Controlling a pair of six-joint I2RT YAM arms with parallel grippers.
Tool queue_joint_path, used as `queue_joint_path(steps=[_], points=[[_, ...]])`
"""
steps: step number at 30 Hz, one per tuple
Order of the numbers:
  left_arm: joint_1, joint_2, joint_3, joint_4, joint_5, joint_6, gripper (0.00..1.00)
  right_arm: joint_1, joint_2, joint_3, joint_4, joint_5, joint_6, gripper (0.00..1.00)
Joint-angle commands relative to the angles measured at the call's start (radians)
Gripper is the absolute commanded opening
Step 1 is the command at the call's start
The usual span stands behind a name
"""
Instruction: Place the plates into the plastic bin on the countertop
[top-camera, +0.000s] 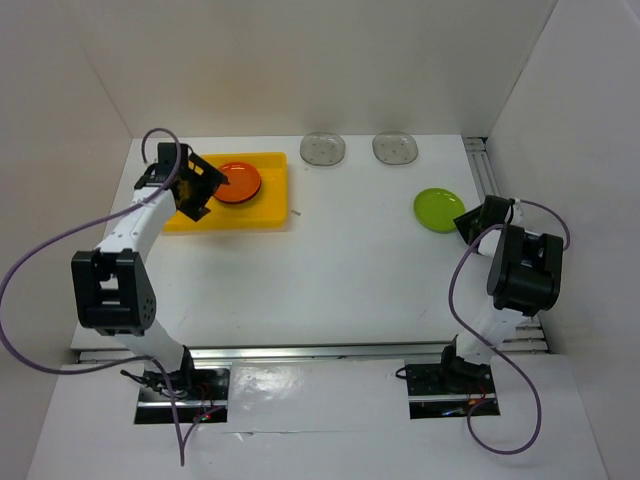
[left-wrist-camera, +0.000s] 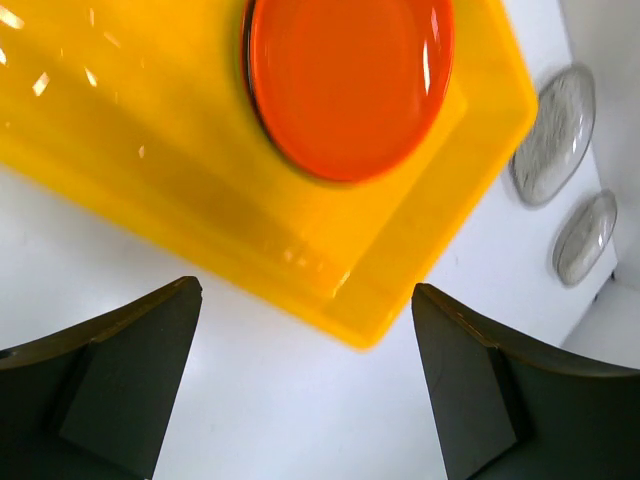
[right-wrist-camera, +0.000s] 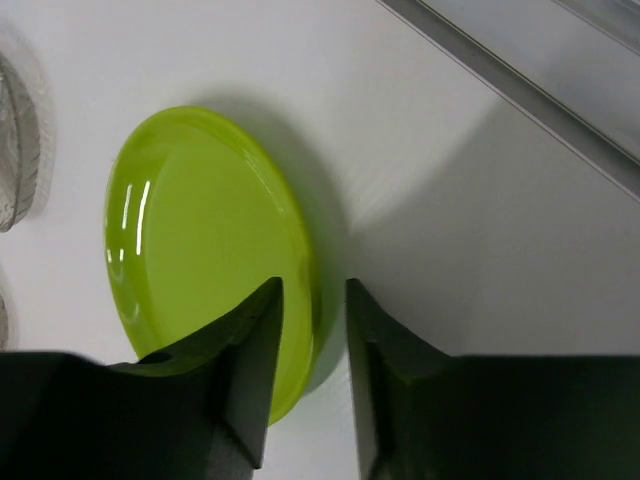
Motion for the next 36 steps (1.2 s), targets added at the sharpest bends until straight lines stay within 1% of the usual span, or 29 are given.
queue_joint_path(steps=[1,2,3,4,8,10,11,12,13,14,16,18,19,20,21,23,24,25,26,28,30,31,32,35,36], points=[[-0.036,-0.137,-0.134,-0.022,0.003,-0.025,1.0,0.0,0.081,-0.031,-0.244,-0.009,-0.029,0.37],[-0.047,-0.169,-0.164,-0.008,0.003,-0.025,1.0,0.0,0.081,-0.031,-0.244,-0.009,-0.029,0.37],[-0.057,-0.197,-0.187,0.002,-0.014,-0.025,1.0,0.0,0.092,-0.021,-0.254,-0.009,-0.029,0.29],[-0.085,-0.223,-0.208,0.013,-0.026,-0.025,1.0,0.009,0.102,-0.011,-0.254,-0.009,-0.029,0.23],[-0.14,-0.309,-0.281,0.033,-0.048,-0.016,1.0,0.018,0.122,0.009,-0.277,-0.009,-0.038,0.22],[-0.162,-0.331,-0.301,0.033,-0.057,-0.006,1.0,0.018,0.134,0.032,-0.288,-0.009,-0.038,0.11],[-0.191,-0.346,-0.316,0.045,-0.057,0.006,1.0,0.018,0.135,0.032,-0.288,-0.009,-0.038,0.11],[-0.203,-0.346,-0.33,0.054,-0.069,0.006,1.0,0.018,0.135,0.032,-0.288,-0.009,-0.038,0.08],[-0.218,-0.346,-0.33,0.055,-0.092,0.006,1.0,0.018,0.135,0.032,-0.288,0.0,-0.038,0.01],[-0.244,-0.346,-0.34,0.055,-0.103,0.016,1.0,0.027,0.135,0.032,-0.288,0.0,-0.038,0.0],[-0.257,-0.346,-0.351,0.078,-0.112,0.017,1.0,0.027,0.124,0.032,-0.288,0.011,-0.038,0.0],[-0.291,-0.335,-0.365,0.11,-0.1,0.027,1.0,0.038,0.097,0.022,-0.288,0.023,-0.047,0.0],[-0.304,-0.335,-0.38,0.133,-0.063,0.042,1.0,0.049,0.08,0.008,-0.288,0.014,-0.047,0.0],[-0.32,-0.335,-0.397,0.216,-0.036,0.059,1.0,0.049,0.057,-0.001,-0.288,0.014,-0.047,0.0],[-0.359,-0.325,-0.397,0.266,-0.008,0.104,1.0,0.078,-0.007,-0.014,-0.288,0.014,-0.058,0.0],[-0.409,-0.285,-0.387,0.333,0.052,0.138,1.0,0.111,-0.087,-0.049,-0.299,0.014,-0.072,0.0],[-0.459,-0.262,-0.368,0.376,0.064,0.168,1.0,0.143,-0.176,-0.061,-0.299,0.014,-0.082,0.0],[-0.482,-0.233,-0.318,0.377,0.064,0.181,1.0,0.157,-0.221,-0.075,-0.309,0.005,-0.082,0.0],[-0.505,-0.167,-0.292,0.395,0.092,0.197,1.0,0.171,-0.262,-0.105,-0.31,-0.013,-0.092,0.0],[-0.55,-0.098,-0.214,0.406,0.101,0.225,1.0,0.209,-0.371,-0.127,-0.31,-0.067,-0.105,0.0],[-0.57,-0.012,-0.181,0.433,0.176,0.234,1.0,0.249,-0.422,-0.142,-0.296,-0.111,-0.163,0.0],[-0.57,0.01,-0.172,0.452,0.199,0.234,1.0,0.292,-0.453,-0.143,-0.296,-0.128,-0.179,0.0],[-0.57,0.03,-0.172,0.487,0.213,0.234,1.0,0.308,-0.464,-0.143,-0.296,-0.171,-0.191,0.0],[-0.591,0.092,-0.15,0.519,0.236,0.213,1.0,0.329,-0.508,-0.181,-0.23,-0.291,-0.213,0.0],[-0.6,0.106,-0.141,0.538,0.247,0.213,1.0,0.329,-0.52,-0.201,-0.186,-0.364,-0.213,0.0]])
